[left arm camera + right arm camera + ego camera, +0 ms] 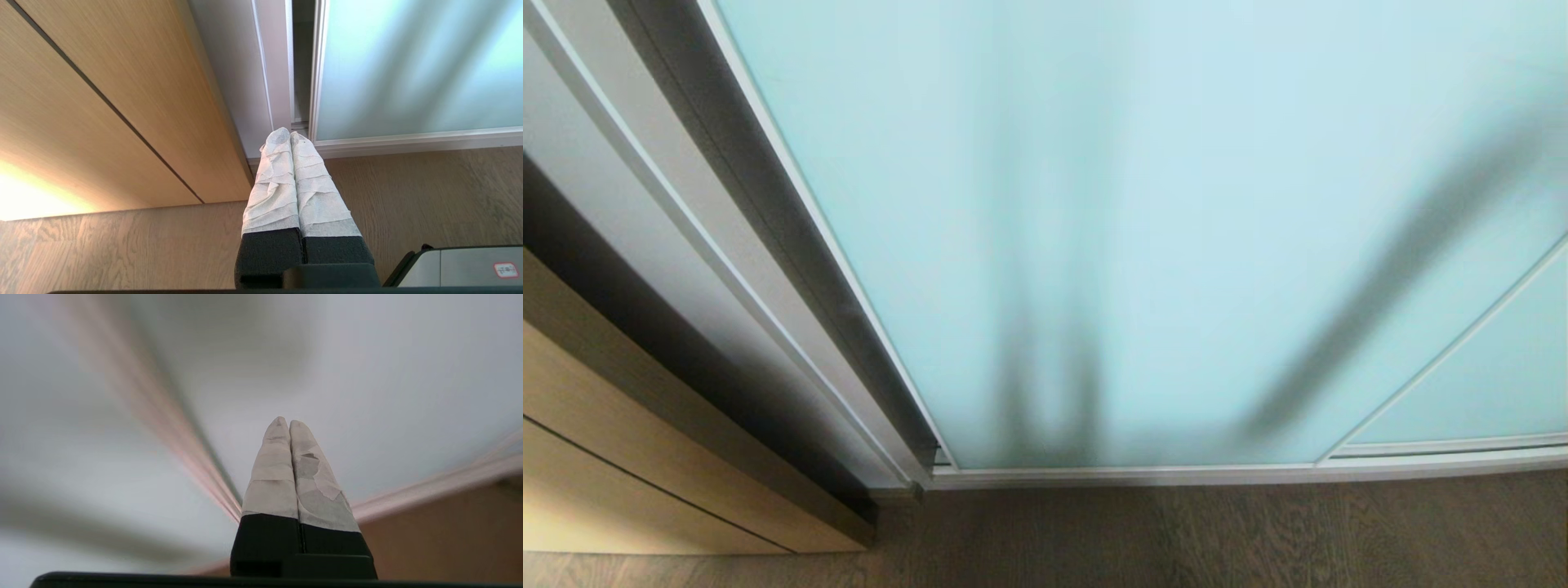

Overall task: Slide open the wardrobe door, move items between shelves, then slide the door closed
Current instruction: Close the door

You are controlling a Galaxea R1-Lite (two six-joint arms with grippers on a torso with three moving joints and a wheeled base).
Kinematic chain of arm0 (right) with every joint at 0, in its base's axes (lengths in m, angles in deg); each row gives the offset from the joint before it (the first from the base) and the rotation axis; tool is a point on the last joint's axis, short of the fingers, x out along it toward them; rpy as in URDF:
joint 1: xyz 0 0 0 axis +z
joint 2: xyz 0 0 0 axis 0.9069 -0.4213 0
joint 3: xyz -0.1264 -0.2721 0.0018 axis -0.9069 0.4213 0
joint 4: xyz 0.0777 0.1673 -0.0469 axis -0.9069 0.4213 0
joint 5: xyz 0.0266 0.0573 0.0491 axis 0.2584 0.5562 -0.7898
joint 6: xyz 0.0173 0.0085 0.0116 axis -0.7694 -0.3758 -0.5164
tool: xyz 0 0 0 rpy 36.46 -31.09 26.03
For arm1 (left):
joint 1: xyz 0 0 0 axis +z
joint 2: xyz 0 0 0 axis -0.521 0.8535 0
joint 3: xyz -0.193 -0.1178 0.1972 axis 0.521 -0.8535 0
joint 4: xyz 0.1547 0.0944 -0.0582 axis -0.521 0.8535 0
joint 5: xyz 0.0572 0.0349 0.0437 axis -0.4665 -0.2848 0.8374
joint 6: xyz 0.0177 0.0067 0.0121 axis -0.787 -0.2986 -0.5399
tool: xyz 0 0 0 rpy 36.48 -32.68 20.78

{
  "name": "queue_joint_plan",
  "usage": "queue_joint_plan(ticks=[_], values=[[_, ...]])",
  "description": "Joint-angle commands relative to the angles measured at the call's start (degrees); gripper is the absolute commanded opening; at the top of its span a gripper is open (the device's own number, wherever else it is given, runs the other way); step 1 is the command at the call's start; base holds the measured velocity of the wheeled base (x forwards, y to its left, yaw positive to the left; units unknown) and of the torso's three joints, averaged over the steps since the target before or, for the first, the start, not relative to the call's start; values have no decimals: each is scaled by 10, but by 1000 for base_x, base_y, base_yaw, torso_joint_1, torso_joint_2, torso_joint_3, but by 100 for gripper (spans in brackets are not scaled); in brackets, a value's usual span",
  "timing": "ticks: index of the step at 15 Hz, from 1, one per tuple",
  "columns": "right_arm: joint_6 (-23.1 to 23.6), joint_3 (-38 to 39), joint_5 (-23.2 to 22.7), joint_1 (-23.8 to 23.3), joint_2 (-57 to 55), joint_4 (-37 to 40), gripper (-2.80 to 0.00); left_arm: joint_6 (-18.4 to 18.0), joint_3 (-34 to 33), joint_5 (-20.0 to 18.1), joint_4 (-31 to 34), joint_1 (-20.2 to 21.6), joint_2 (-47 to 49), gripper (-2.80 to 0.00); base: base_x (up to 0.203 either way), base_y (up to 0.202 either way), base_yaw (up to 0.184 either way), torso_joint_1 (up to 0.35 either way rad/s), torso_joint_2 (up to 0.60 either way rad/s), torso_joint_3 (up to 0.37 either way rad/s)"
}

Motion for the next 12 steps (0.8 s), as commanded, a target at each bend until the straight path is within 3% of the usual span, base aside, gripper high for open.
queue_joint_plan(ticks=[1,5,10,12], values=[[3,42,2,10,135,-9,-280,0,0,1,1,0,1,-280,0,0,0,0,0,0],[24,136,64,49,311,-8,-280,0,0,0,0,0,1,-280,0,0,0,0,0,0],[39,234,130,93,536,90,-280,0,0,1,0,0,1,-280,0,0,0,0,0,0],[109,303,141,142,628,173,-280,0,0,1,0,0,1,-280,0,0,0,0,0,0]])
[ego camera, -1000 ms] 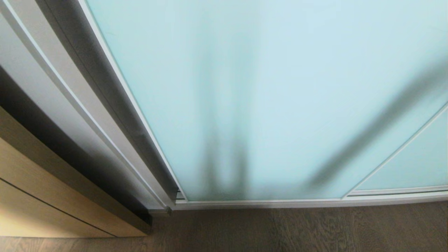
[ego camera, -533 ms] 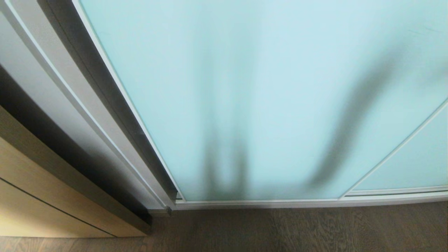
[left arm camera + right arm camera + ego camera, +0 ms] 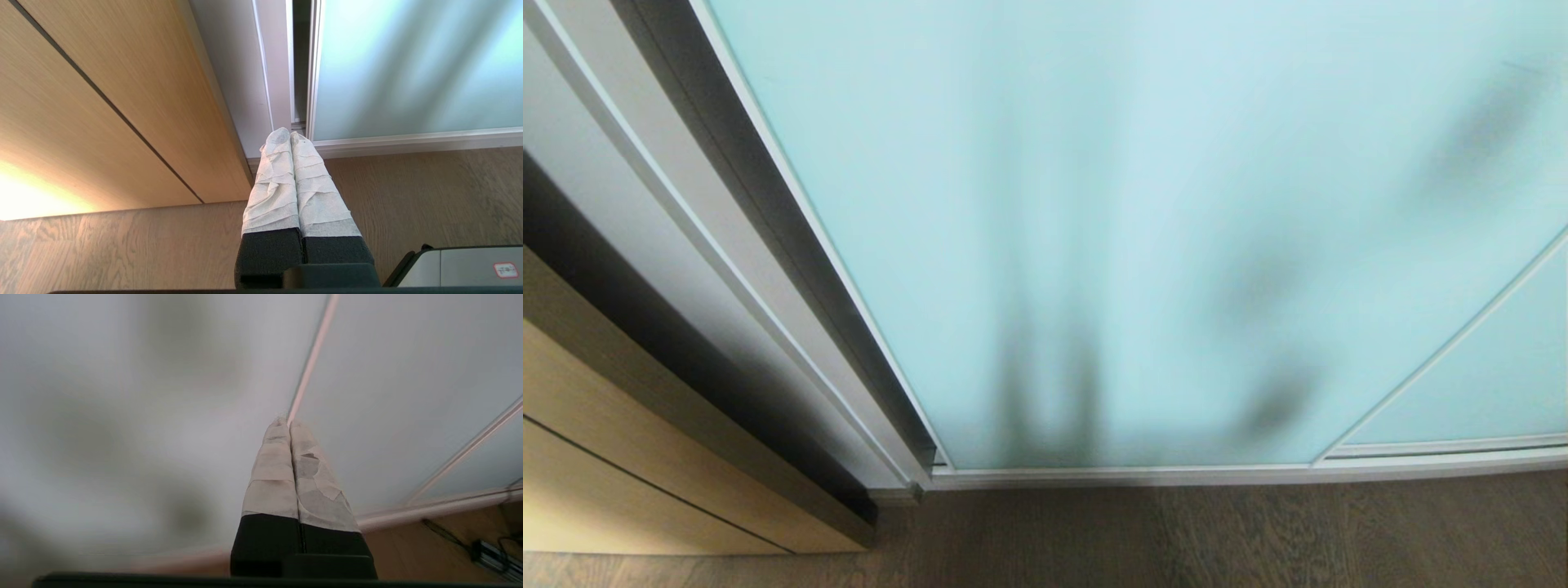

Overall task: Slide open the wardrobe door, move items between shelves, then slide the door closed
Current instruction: Close the door

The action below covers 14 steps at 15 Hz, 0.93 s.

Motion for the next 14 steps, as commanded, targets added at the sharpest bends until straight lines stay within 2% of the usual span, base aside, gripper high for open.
queue_joint_plan(ticks=[1,3,4,6,7,9,11,14], values=[[53,58,4,69,108,62,-280,0,0,0,0,0,0,-280,0,0,0,0,0,0],[85,132,35,177,148,112,-280,0,0,0,0,0,0,-280,0,0,0,0,0,0],[91,162,74,225,170,129,-280,-1,0,0,0,0,0,-280,0,0,0,0,0,0],[86,219,200,278,191,142,-280,-1,0,0,0,0,0,-280,0,0,0,0,0,0],[76,238,224,307,194,137,-280,0,0,0,0,0,0,-280,0,0,0,0,0,0],[46,281,243,347,201,126,-280,0,0,0,0,0,0,-280,0,0,0,0,0,0],[46,320,245,399,232,121,-280,0,0,0,0,0,0,-280,0,0,0,0,0,0],[46,364,245,394,333,123,-280,-1,0,0,0,0,1,-280,0,0,0,0,0,0]])
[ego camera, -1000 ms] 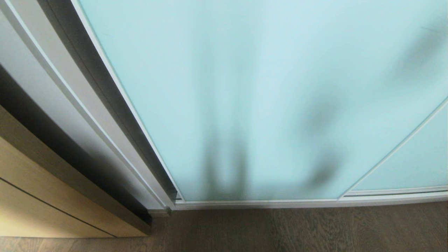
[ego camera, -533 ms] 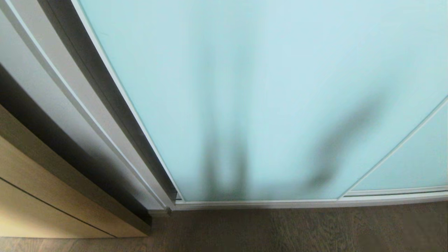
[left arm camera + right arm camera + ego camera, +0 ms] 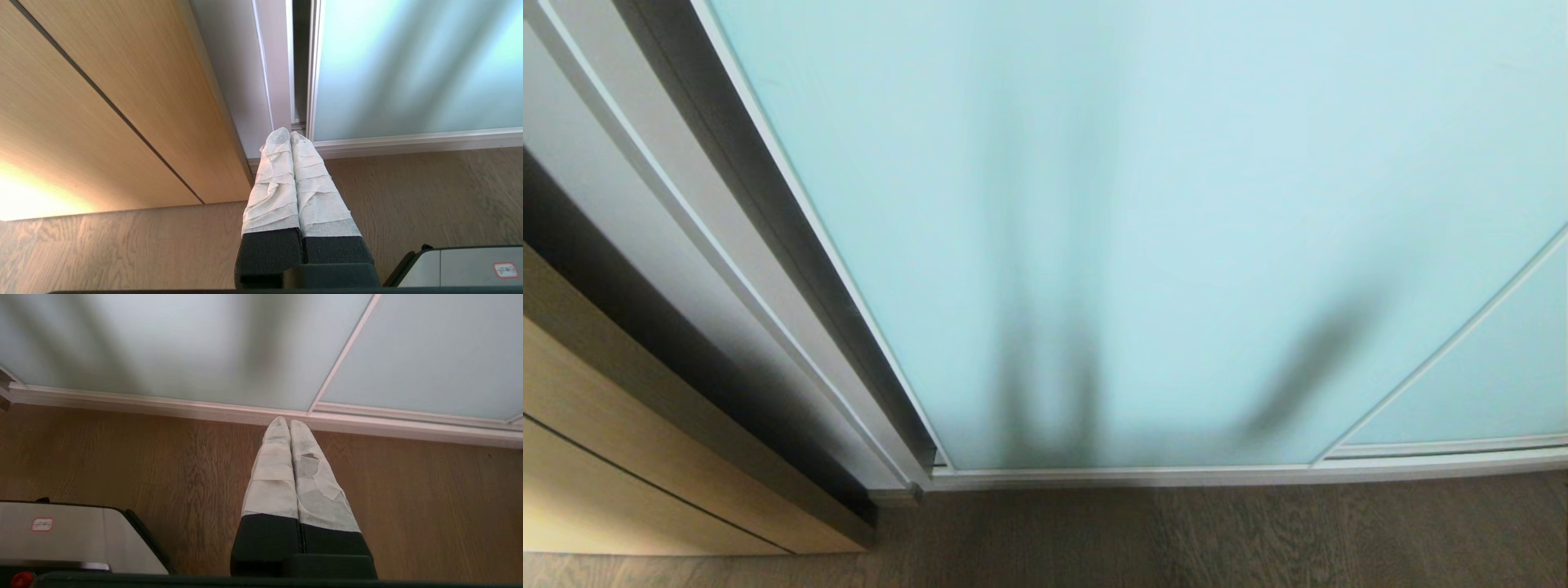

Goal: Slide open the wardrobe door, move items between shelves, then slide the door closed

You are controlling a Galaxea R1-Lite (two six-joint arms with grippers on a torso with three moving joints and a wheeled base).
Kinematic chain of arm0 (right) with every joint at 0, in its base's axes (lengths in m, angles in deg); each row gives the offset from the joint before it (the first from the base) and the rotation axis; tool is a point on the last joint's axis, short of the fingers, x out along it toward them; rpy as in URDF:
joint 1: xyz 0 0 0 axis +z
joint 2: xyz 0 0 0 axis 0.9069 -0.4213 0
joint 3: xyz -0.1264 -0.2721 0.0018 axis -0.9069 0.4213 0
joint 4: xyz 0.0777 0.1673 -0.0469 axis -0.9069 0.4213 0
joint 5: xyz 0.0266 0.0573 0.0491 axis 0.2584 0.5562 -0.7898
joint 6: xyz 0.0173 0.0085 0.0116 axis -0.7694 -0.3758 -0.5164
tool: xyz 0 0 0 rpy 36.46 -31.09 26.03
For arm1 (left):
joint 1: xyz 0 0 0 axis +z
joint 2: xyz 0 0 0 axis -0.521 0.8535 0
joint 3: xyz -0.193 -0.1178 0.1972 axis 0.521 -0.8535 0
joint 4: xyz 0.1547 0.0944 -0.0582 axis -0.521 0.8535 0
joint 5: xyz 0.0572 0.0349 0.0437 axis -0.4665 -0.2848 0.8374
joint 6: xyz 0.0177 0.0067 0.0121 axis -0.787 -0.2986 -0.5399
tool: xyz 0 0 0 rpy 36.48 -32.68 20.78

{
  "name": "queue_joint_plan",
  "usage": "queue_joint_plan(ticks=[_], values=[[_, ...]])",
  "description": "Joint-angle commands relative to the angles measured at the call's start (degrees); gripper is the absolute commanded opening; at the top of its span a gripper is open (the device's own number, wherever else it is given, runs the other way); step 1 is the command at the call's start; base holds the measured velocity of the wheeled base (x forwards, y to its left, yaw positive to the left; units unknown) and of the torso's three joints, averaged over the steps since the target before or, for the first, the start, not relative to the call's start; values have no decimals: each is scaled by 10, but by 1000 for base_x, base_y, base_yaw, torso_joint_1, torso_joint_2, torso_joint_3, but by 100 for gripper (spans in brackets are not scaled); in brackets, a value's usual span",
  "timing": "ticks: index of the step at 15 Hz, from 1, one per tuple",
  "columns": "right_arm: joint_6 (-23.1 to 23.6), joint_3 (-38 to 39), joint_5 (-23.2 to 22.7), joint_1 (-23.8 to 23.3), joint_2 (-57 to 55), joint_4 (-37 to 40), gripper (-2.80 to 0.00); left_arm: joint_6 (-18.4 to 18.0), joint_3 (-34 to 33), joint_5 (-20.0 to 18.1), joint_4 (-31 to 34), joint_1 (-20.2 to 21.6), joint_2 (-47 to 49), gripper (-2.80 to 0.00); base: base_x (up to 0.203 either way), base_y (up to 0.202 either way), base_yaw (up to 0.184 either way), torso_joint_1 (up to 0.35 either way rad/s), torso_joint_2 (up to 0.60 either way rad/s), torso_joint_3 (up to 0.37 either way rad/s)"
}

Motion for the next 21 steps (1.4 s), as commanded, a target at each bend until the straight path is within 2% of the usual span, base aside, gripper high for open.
queue_joint_plan(ticks=[1,3,4,6,21], values=[[3,36,-2,0,69,-11,-280,0,0,-1,0,0,0,-280,0,0,0,0,0,0],[1,95,-9,-1,70,-122,-280,0,0,-1,0,0,1,-280,0,0,0,0,0,0],[-3,104,-15,-2,69,-144,-280,0,0,-1,0,0,1,-280,0,0,0,0,0,0],[-6,104,-23,-2,68,-88,-280,0,0,-1,0,0,1,-280,0,0,0,0,0,0],[-14,103,-25,-2,68,-96,-280,0,0,-1,0,0,1,-280,0,0,0,0,0,0]])
